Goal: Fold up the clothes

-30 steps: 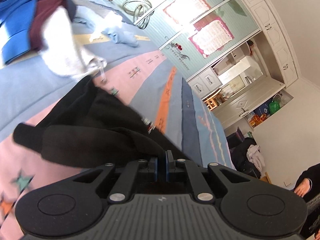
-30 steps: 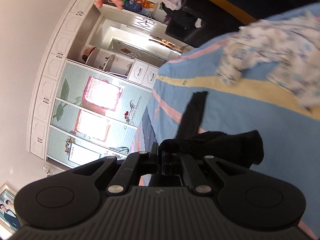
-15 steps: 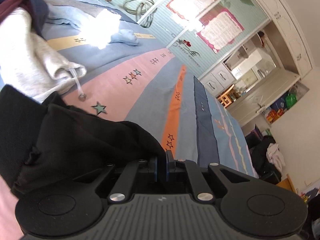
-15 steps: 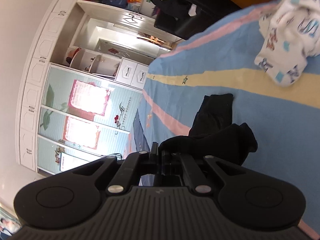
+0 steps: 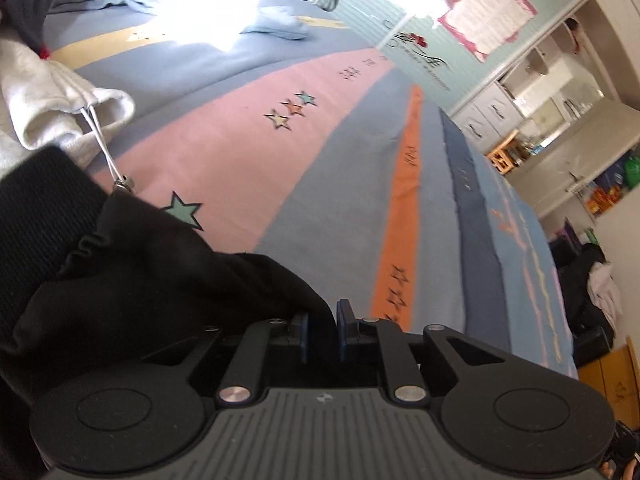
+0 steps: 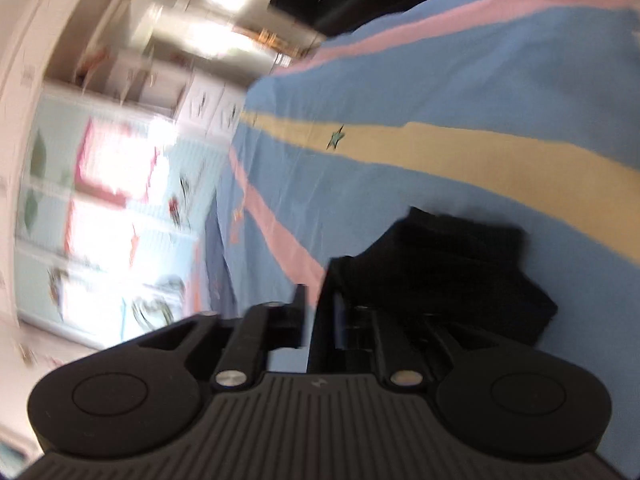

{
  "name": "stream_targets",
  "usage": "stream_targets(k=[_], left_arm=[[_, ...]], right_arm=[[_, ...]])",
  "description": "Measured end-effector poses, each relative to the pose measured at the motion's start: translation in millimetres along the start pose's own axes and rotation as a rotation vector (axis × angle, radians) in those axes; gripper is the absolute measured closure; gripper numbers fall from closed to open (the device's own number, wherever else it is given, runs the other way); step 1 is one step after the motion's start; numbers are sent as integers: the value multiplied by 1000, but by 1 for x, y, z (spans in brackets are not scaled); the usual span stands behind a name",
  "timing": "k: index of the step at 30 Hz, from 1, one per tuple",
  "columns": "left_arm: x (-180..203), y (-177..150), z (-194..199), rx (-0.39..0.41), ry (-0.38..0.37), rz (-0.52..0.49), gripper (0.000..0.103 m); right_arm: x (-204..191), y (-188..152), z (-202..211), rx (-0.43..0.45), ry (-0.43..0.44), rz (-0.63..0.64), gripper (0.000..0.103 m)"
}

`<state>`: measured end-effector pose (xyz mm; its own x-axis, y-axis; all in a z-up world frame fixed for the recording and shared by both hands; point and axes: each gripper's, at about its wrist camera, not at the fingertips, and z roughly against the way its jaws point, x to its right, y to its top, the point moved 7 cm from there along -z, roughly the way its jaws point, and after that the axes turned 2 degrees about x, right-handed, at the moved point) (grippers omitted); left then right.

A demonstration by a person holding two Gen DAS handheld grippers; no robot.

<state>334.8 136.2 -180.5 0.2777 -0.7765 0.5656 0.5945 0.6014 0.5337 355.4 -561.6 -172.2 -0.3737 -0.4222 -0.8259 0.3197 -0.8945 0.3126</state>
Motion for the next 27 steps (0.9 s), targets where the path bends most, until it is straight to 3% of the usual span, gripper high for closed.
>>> stream_targets(k=[2,4,6,11,15,17,19,23,25,27], left_arm=[[-4,0,-2,6,4,17,87],[-6,0,1,13,-6,35,84],[-10,2,3,14,9,37,84],[-21,11,10,32,35,63,83],[-20,12,12,26,37,31,83],[-19,12,12,17,32,15,78],[-15,11,11,5,15,0,63],[-3,11,10,-16,-21,-43,57],[-1,11,10,-26,-21,-43,53],[1,9,9,-56,-36,-41,45]], right_arm=[[-4,4,-12,-44,32,61,61],[-5,7,-14,-83,42,93,60],[-12,9,-2,-90,112,119,58],[-9,27,32,54,-32,244,53],[4,25,53,73,-44,198,53],[10,17,58,64,-8,168,53],[15,8,58,51,36,134,53],[13,-10,34,-75,155,77,53],[10,-21,19,-142,152,102,53],[11,-22,8,-125,82,158,60]])
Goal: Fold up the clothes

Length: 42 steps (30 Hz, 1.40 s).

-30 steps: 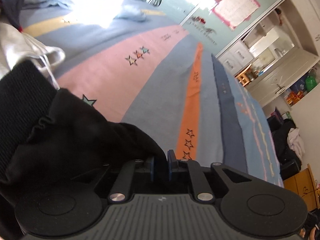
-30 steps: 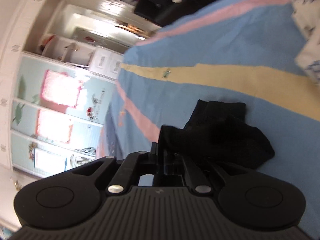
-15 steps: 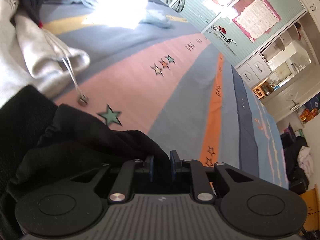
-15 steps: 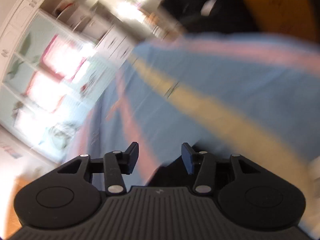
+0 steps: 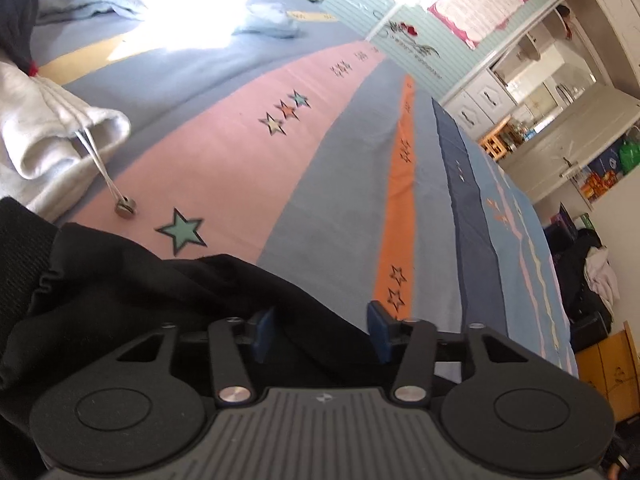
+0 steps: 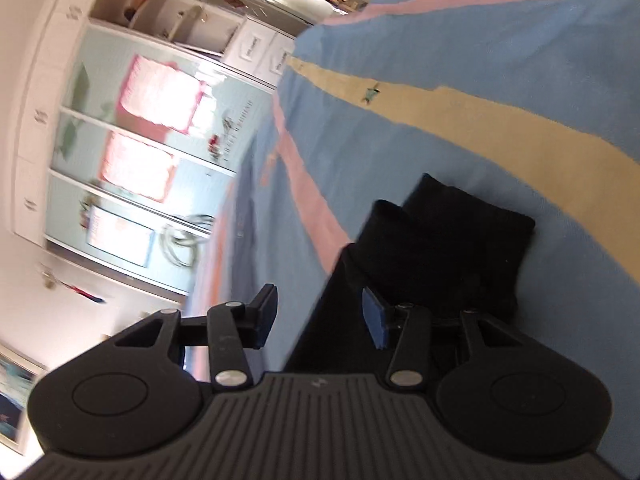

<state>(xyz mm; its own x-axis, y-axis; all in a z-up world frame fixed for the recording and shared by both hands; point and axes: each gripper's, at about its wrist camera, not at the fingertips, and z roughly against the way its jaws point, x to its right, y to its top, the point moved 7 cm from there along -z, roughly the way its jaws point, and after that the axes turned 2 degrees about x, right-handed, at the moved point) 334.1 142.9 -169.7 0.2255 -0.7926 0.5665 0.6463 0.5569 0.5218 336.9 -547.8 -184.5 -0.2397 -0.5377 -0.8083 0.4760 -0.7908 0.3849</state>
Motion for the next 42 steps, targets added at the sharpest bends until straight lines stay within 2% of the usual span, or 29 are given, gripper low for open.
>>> stream_targets(k=[1,2,3,5,6,7,9,12,13,16,19,23,25,27,29,32,33,36,42], left_arm=[[2,-2,-1,-20,-13,2,35],[5,-6,-1,-41,-29,-5,31],[7,-9,-2,-62,-44,-11,27],[13,-13,-1,-82,-76,-20,27],[15,-13,0,-82,-110,-6,27],[14,-11,3,-73,-140,34,27],[11,-6,8,-55,-200,115,24],[1,0,12,-59,-291,281,13],[-2,1,12,-68,-317,332,12],[2,3,22,-46,-340,341,10],[10,0,32,-45,-374,336,8],[16,-7,47,-48,-378,318,7],[17,-11,55,-55,-386,310,7],[20,-16,60,-58,-390,299,6],[21,-22,63,-69,-394,295,5],[21,-32,66,-88,-388,286,5],[21,-35,66,-94,-386,286,5],[19,-41,67,-103,-383,284,5],[13,-46,77,-94,-394,286,5]], right_arm=[[5,6,-2,41,-84,53,70],[9,15,-1,99,-153,95,98],[12,21,3,147,-185,100,94],[19,32,12,224,-223,75,89],[20,33,19,241,-210,51,88],[20,31,26,245,-174,20,87],[19,26,43,254,-112,-34,73],[23,14,66,284,-137,-42,61],[27,13,70,286,-143,-50,59],[36,4,72,249,-120,-95,54],[44,-3,64,222,-172,-86,52],[39,-5,55,225,-113,-82,53],[35,-4,51,222,-119,-46,54],[34,-1,47,223,-142,-21,60],[36,2,44,218,-156,-16,62],[37,1,37,202,-170,-7,72],[38,1,35,199,-181,-8,79],[37,0,35,206,-182,-16,88],[20,18,45,286,-150,-12,92]])
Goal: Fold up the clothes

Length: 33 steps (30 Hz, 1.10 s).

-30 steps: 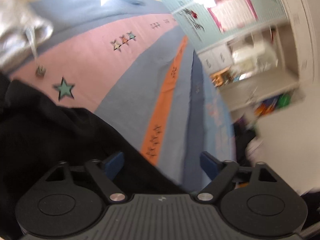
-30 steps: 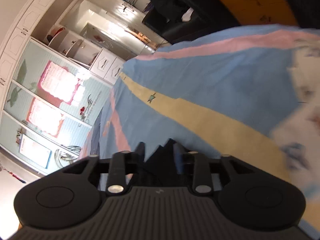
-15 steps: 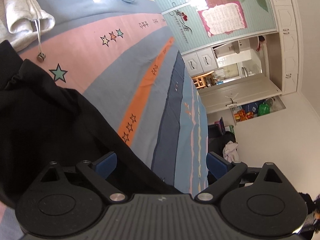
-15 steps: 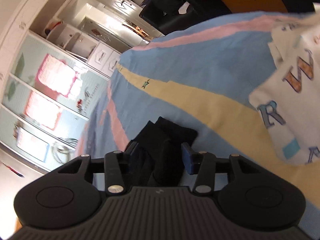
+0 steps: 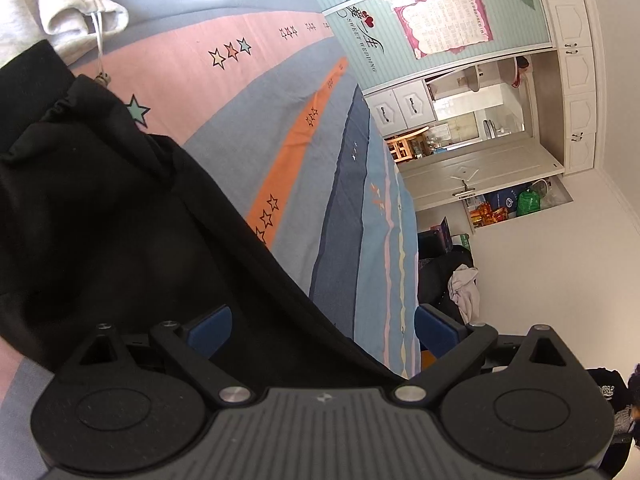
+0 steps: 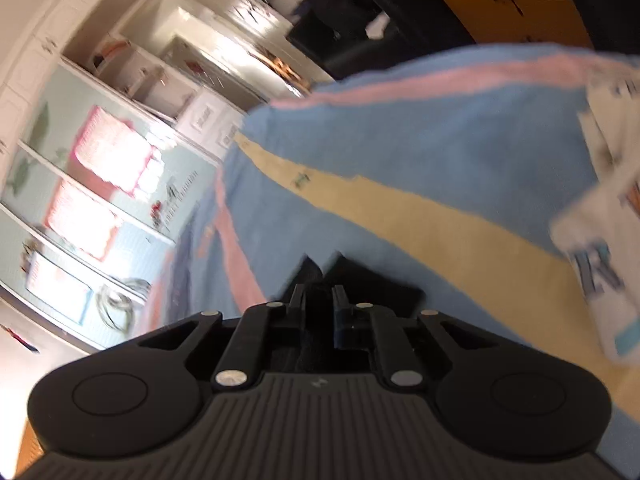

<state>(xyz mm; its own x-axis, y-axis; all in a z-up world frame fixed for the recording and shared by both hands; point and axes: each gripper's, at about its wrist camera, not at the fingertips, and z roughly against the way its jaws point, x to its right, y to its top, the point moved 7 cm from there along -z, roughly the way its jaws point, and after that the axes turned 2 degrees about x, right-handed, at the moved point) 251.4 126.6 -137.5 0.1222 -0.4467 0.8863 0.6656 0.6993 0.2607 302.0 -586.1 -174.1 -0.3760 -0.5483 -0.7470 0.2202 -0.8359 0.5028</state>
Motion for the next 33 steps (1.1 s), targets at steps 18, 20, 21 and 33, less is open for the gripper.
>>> stream_targets(k=[18,20,21,33], left_arm=[[-37,-26,137,255,132,-221,3],[-44,-45,146,269,148,-298,2],[-49,-55,147,264,159,-315,2],[-89,-46,168,316,258,-367,2]], right_arm=[[-39,-81,56,-10,69,184,76],[-74,-130,53,-116,154,242,72],[-94,-159,49,-182,195,276,71],[-263,-400,29,-667,480,227,70]])
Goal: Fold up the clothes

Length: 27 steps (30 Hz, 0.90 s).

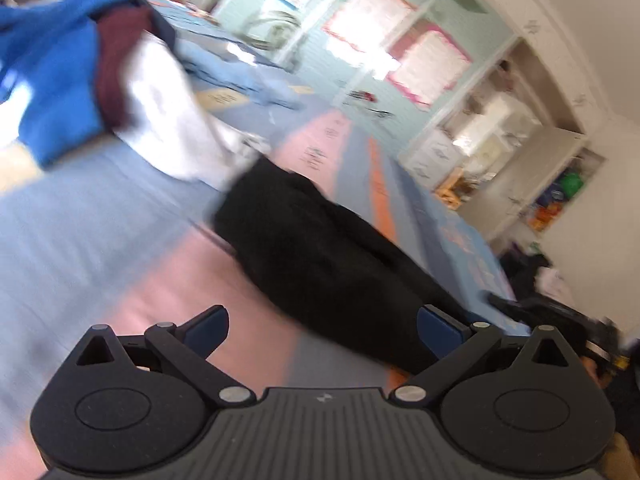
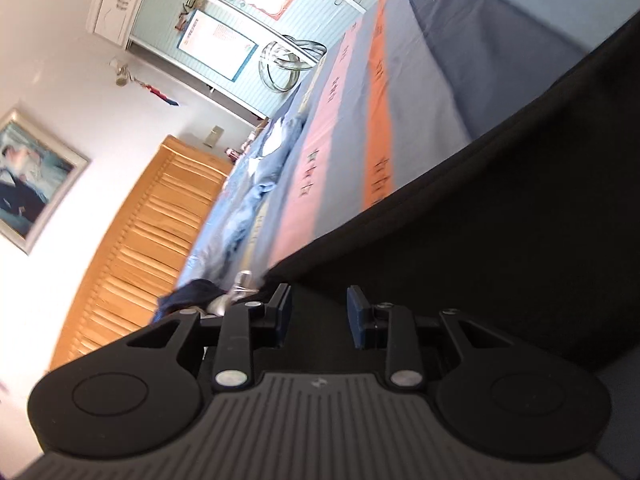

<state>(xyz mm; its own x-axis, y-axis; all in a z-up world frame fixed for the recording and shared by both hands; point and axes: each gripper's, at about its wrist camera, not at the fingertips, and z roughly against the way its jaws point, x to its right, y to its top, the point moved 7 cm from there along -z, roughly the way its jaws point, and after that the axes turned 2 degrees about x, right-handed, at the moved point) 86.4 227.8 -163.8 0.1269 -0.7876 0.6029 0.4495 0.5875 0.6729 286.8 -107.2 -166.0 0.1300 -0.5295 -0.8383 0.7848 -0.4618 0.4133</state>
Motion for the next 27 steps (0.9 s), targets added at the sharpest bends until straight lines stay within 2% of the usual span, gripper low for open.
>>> stream_targets(k=[3,4,5,6,7,9,13,15,19,22,27], left_arm=[[-18,18,-2,0,13,29,2],[-25,22,-3,-3,23,44,2],[-31,25,-5,-3,23,62,2],[-35,26,-7,-6,29,78,2],[-40,27,-9,-9,36,94,2],[-44,28,-11,-11,35,111,2],[-40,22,-8,-21,21,119,2],[-35,18,-7,-33,17,118,2],[-26,16,-8,-48,34,104,2],[-17,16,-5,-42,42,80,2],[-11,15,-7,-48,64,61,2]], right_arm=[[-1,-4,18,16,70,-116,68],[-2,-5,26,22,93,-154,64],[1,-8,37,38,105,-190,55],[7,-11,51,64,90,-207,46],[16,-15,63,91,50,-216,44],[34,-26,86,137,-26,-244,43],[68,-29,119,269,-113,-291,43],[85,-29,124,292,-130,-344,42],[89,-28,99,235,-70,-308,42],[82,-15,75,191,-62,-205,42],[75,10,56,156,-29,-189,40]])
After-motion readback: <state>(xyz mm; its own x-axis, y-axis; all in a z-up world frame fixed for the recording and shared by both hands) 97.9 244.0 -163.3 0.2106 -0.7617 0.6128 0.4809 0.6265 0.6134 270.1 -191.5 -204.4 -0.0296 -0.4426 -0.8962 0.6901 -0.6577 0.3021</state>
